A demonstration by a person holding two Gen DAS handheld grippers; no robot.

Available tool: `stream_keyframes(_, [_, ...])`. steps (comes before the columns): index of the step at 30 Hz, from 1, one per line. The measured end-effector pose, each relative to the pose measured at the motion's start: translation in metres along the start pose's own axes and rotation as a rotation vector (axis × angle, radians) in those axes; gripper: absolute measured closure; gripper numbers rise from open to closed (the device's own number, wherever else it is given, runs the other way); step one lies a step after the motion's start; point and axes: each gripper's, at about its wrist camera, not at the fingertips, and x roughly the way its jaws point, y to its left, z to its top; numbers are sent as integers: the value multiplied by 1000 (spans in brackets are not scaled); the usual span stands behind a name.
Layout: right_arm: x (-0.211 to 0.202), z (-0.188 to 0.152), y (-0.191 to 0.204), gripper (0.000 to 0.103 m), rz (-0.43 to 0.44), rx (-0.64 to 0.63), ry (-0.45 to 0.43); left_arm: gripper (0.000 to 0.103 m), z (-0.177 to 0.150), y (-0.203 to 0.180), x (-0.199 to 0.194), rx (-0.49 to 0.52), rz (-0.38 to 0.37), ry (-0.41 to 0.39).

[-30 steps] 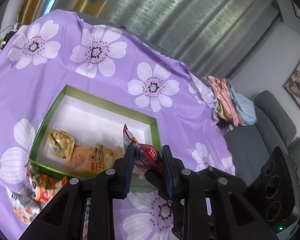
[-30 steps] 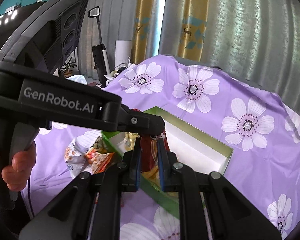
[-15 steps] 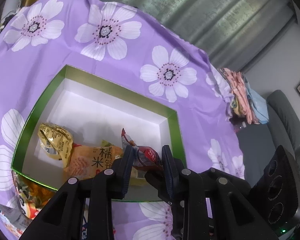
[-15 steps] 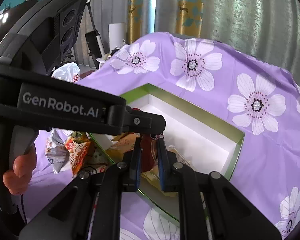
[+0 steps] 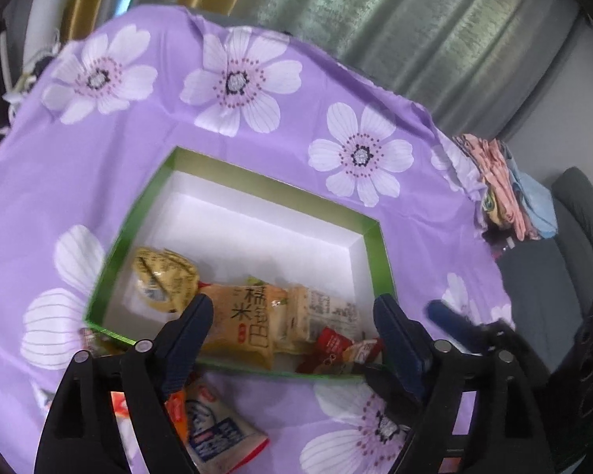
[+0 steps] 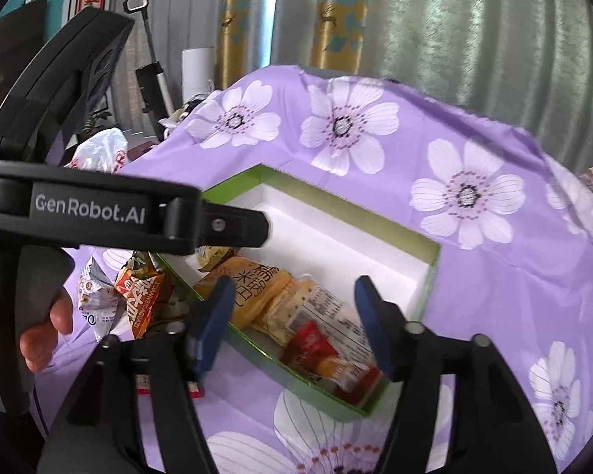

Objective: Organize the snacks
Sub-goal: 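Carry the red-and-white pack into the green box and open the left tool, then move the left tool to the white bag with blue logo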

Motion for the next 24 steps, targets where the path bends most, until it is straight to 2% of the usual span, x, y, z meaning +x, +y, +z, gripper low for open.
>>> stream_keyframes(3, [-19,0,3,24,-31,11,-22,8,-7,-2,-16,22,26,-27])
stream_keyframes(7, [-41,0,8,18,-79,-4,-52,8,-18,-5,-37,43,43,-49])
stream_keyframes(14, [-72,-2,12,12,-98,-15,-92,4,-31,-10,-59,53,43,-57])
stream_keyframes(24, [-95,-8,19,10,-111,-22,-102,4,-51,-12,-80,56,48,-56])
